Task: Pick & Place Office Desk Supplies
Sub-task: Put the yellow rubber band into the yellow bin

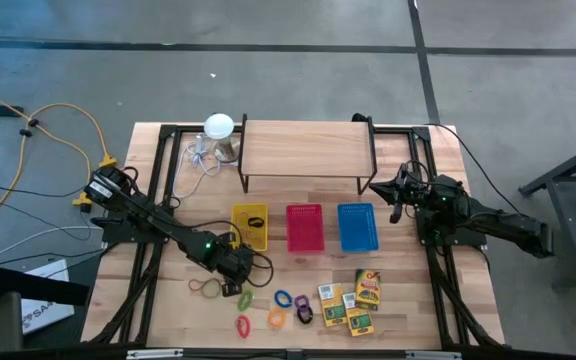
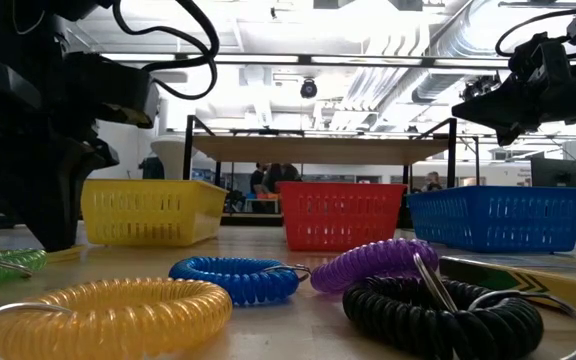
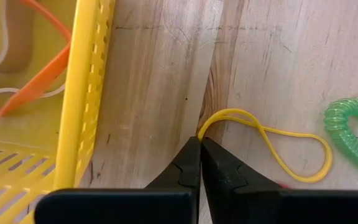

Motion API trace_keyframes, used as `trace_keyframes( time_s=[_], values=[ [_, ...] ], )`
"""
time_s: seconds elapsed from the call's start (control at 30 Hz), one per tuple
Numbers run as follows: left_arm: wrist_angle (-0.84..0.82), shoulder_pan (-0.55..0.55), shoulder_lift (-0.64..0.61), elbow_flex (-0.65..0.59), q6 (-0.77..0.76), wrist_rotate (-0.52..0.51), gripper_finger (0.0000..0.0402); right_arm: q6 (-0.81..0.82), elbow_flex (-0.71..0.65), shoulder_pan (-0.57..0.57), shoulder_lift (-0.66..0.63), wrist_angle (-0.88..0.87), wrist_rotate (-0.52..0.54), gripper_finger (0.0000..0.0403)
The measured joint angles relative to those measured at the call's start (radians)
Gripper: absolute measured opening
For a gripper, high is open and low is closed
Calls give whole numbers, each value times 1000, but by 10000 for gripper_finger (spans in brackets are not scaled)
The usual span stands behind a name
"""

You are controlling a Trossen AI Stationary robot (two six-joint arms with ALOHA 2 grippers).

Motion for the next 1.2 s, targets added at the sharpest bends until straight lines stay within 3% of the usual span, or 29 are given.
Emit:
trace_keyframes(
  time_s=[1.2],
  values=[
    [-39, -1, -337, 0, 164, -60, 1, 0, 0, 0, 0, 0, 0, 2]
  ],
)
